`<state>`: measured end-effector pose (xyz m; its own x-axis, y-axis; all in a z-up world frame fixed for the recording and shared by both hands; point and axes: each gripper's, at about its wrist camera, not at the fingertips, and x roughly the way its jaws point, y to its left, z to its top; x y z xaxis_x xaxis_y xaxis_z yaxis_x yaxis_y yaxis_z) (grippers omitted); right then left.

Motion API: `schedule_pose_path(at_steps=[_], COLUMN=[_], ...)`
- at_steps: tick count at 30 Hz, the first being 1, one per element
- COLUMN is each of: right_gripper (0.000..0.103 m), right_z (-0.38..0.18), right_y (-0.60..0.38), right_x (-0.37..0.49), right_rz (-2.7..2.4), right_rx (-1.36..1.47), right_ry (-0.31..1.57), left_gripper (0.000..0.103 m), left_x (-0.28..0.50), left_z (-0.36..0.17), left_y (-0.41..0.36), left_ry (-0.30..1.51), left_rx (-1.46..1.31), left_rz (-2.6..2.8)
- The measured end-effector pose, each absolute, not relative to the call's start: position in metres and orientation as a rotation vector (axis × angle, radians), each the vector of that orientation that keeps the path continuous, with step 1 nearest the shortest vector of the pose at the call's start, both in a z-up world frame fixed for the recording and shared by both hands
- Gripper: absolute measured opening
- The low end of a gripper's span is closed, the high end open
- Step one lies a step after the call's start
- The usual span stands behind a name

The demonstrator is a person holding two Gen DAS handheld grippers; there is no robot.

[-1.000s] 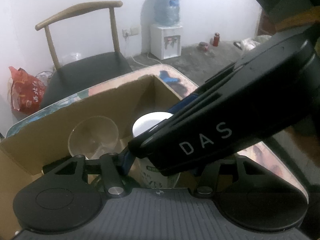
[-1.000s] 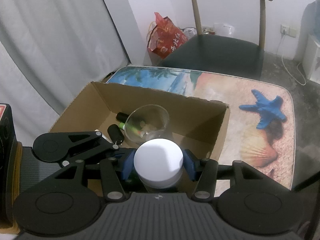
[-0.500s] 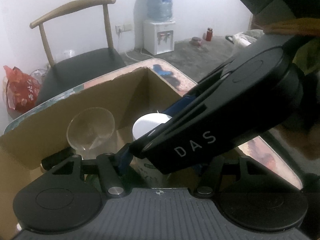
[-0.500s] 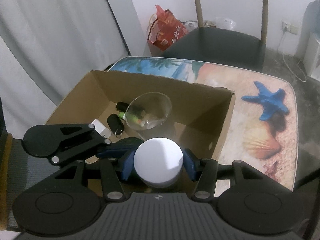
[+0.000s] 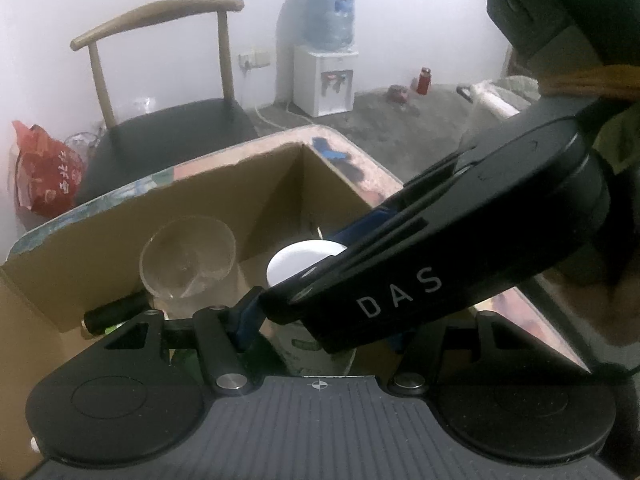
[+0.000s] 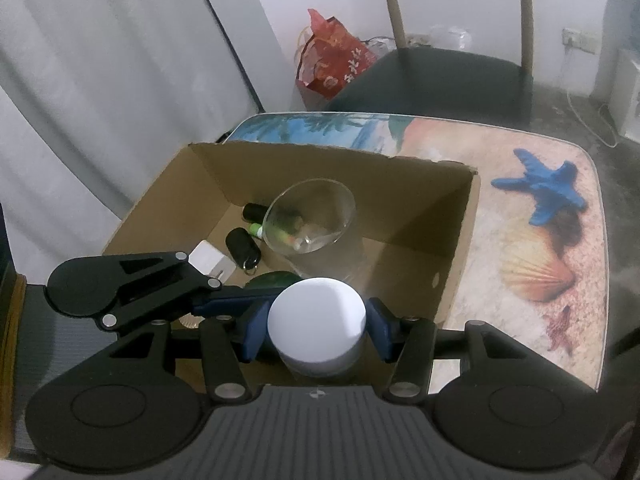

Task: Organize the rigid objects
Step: 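Lower the white pill bottle into the box and open the right gripper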

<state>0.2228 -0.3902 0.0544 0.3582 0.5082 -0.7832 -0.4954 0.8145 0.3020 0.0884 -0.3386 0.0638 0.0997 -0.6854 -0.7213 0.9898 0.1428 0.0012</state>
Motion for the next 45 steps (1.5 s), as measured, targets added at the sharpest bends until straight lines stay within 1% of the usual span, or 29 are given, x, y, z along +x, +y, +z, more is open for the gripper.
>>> schedule_pose_path(at_steps=[8,13,22,31,35,41,45], right_gripper=[0.056,0.056,0.056,0.056,0.056,0.056,0.056], right_z=[0.065,0.060,0.052,0.054,0.061,0.076,0.072], right_y=[-0.390,-0.389,-0.386,-0.379,-0.380,-0.375,-0.372], right_x=[0.224,0.221,0.224,0.219,0.222,0.228,0.232], right_rz=[0.635,0.631,0.644,0.645,0.638,0.625,0.621], right_rx=[-0.029,-0.046,-0.032,-0.069,-0.087,-0.172,-0.203], right_ry=[0.985,0.992,1.021,1.000,0.985,0.950,0.959], left_gripper=[0.059,0.059,0.059,0.059,0.059,0.059,0.059], left_x=[0.089,0.088,0.088,0.090,0.089,0.091,0.092], left_z=[0.066,0.059,0.059,0.061,0.066,0.069,0.062], left_y=[-0.341,-0.341,-0.339,-0.339,-0.342,-0.349,-0.351], left_ry=[0.644,0.664,0.649,0.653,0.627,0.621,0.638], left_rx=[0.542,0.559,0.581,0.569,0.557,0.523,0.535], left_rz=[-1.356,-1.360,-1.339,-1.336,-1.340,-1.345,-1.344])
